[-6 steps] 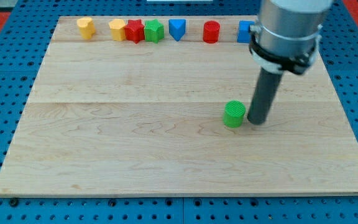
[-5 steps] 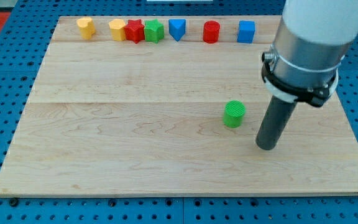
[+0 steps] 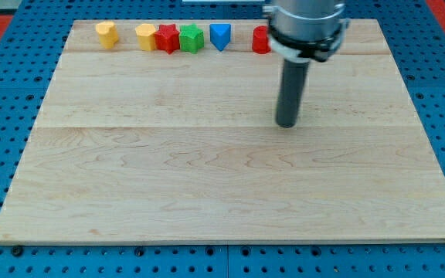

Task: Move the green circle to the bottom right of the blue cube

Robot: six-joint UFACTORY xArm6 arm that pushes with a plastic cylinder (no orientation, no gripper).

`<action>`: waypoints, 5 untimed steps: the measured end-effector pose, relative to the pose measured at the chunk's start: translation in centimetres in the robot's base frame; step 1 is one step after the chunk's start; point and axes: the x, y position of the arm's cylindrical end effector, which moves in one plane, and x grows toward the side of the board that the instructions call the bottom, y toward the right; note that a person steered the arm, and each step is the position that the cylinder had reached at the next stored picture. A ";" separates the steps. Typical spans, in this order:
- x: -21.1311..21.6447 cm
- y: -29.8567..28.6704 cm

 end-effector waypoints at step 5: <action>-8.2 1.2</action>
